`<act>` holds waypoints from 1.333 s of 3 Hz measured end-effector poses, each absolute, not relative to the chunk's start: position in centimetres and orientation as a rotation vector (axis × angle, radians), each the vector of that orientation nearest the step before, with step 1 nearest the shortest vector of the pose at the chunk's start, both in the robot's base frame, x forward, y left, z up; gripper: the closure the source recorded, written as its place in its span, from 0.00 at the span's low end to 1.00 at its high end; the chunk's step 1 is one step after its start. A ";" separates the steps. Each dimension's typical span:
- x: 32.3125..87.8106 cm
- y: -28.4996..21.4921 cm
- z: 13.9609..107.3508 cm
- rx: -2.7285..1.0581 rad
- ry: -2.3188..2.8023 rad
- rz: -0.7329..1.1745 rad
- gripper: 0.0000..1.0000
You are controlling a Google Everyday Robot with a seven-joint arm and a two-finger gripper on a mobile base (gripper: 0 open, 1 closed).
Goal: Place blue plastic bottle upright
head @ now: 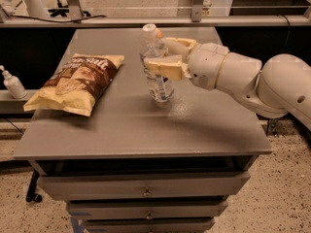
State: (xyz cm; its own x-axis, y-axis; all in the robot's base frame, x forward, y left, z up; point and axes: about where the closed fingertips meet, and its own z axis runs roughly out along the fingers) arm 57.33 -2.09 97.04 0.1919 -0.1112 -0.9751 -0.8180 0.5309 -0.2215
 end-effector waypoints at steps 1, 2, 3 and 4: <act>57.4 -2.0 96.0 -0.900 1.323 0.619 0.87; 57.4 -2.5 94.8 -0.858 1.356 0.630 0.64; 57.4 -2.6 94.7 -0.850 1.362 0.630 0.39; 57.4 -2.6 94.7 -0.850 1.362 0.630 0.16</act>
Offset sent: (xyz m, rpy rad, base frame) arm 0.0022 -0.0164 -0.0416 0.0564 0.1081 -0.0756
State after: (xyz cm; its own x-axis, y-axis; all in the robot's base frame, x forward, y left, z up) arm 57.41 -2.63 94.73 0.1264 -0.0875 -0.9881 -0.8099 0.5661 -0.1537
